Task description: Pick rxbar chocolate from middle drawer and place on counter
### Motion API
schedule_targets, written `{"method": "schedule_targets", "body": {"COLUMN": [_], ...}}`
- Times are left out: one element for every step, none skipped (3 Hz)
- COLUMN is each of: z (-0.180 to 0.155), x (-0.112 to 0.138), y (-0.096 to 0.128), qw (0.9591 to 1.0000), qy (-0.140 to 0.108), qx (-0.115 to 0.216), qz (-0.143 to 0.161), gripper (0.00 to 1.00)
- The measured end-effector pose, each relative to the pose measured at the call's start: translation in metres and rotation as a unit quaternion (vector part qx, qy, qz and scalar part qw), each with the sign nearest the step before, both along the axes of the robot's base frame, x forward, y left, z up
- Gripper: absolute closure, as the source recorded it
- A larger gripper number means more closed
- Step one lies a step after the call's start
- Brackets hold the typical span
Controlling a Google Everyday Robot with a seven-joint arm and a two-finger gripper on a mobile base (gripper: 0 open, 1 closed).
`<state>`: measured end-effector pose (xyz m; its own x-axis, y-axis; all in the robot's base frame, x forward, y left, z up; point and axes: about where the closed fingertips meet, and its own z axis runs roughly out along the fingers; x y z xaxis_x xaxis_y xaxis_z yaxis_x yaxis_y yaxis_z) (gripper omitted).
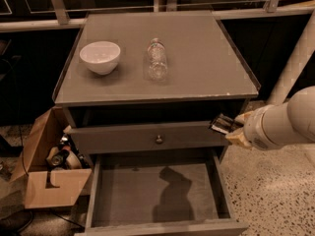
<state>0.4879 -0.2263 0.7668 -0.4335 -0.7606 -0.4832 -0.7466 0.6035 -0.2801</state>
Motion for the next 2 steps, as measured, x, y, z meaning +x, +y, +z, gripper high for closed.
{"method": "schedule_targets", "body": {"z": [0.0547, 0.0632], "x": [0.008, 0.0088], "y": [-0.0082, -0.0086], "qw": [0.9983, 0.9978], "qy": [-0.054, -0.061], "qx": [-0.019, -0.022], "qz": [-0.014, -0.015], "gripper": [1.0, 1.0]}}
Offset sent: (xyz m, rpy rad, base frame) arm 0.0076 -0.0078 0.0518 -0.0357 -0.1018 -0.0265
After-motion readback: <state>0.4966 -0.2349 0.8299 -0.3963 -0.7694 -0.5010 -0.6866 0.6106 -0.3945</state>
